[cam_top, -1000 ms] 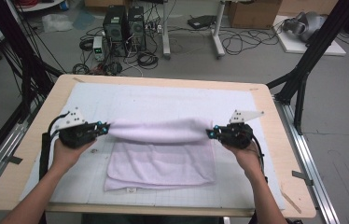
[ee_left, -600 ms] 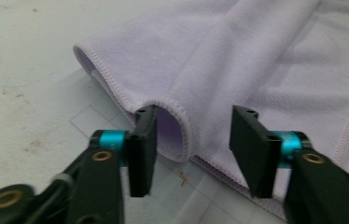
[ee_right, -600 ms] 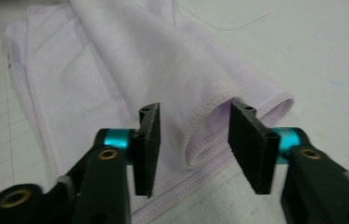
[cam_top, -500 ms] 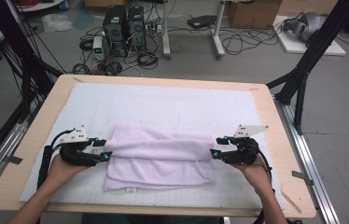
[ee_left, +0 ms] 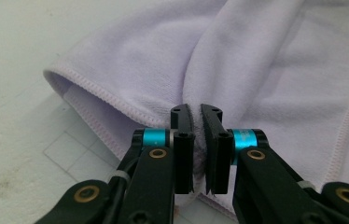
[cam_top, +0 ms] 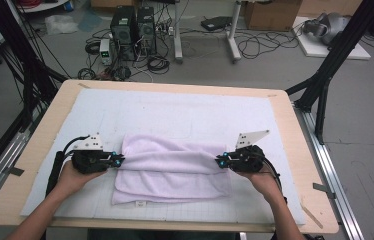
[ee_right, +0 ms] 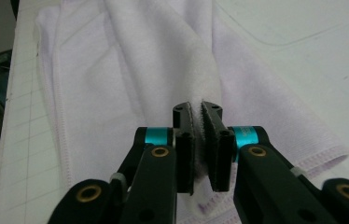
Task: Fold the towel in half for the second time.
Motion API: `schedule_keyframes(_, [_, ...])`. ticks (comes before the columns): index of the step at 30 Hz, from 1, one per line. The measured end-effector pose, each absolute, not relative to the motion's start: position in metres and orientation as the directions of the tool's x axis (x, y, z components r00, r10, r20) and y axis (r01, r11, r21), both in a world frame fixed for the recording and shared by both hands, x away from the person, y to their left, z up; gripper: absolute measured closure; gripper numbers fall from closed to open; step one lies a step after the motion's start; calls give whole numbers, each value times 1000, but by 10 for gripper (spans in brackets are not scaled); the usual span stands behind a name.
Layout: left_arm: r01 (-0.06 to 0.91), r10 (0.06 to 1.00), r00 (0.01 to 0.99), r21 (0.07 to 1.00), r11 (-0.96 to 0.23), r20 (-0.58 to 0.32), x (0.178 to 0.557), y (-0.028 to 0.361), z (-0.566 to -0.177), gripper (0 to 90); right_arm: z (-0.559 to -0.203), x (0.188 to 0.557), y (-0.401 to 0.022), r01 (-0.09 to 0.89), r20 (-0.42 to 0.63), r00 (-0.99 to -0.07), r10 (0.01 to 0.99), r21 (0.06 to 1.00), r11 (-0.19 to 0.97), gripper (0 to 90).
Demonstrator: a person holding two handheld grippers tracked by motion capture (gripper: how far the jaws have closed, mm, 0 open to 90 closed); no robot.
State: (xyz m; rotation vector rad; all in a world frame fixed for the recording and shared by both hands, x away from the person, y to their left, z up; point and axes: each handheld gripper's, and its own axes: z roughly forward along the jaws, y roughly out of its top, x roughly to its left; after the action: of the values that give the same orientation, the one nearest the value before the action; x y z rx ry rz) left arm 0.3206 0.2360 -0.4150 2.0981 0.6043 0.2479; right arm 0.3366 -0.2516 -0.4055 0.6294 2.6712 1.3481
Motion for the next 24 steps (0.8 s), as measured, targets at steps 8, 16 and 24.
schedule_keyframes(8, [244, 486, 874, 873, -423, -10, 290, 247, -379, 832, -367, 317, -269, 248, 34, -910, 413, 844, 475, 844])
schedule_keyframes(16, [266, 445, 895, 842, -470, -34, 260, 247, -397, 536, -389, 277, -277, 266, 101, -933, 346, 840, 473, 721])
schedule_keyframes(24, [275, 400, 915, 800, -533, -49, 266, 227, -417, 572, -411, 281, -262, 298, 121, -929, 348, 804, 515, 627])
